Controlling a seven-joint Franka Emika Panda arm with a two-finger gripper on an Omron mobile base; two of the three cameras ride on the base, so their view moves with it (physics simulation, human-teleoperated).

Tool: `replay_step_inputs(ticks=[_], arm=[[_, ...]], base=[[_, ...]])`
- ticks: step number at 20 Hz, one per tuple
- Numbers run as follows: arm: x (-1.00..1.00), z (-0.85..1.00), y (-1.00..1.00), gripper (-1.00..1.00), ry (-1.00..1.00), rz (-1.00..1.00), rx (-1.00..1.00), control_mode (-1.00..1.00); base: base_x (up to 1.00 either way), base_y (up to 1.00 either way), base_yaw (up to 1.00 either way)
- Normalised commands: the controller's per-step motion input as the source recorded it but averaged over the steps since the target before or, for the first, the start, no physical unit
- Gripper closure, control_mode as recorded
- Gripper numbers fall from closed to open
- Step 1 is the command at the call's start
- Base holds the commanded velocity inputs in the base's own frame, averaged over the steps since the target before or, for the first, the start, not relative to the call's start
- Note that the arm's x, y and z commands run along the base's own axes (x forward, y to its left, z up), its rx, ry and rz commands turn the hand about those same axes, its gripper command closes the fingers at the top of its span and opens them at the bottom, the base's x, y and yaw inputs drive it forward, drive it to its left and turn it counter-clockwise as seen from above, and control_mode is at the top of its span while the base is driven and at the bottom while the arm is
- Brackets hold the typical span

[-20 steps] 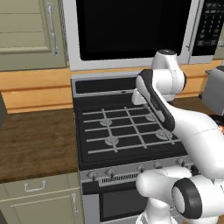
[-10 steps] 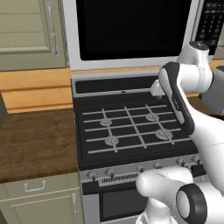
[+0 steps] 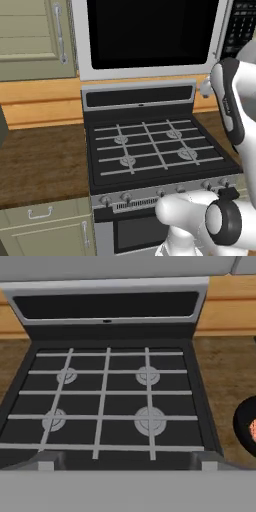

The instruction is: Open the microwave, place the bowl with waffle inside the microwave, then close the microwave door and turn it on.

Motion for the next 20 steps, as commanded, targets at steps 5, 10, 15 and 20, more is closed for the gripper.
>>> replay_step_inputs(ticks=[5, 10, 15, 20], arm=[[0.0, 0.71, -0.42, -1.0, -0.14, -0.1, 0.11, -1.0], [0.02, 0.66, -0.16, -1.0, -0.15, -0.11, 0.13, -1.0], [0.14, 0.51, -0.01, -1.0, -0.15, -0.1, 0.06, -1.0], [0.32, 0.05, -0.17, -1.0, -0.18, -0.08, 0.0, -1.0]], base=[[0.0, 0.0, 0.0], [0.0, 0.0, 0.0], [0.0, 0.0, 0.0], [0.0, 0.0, 0.0]])
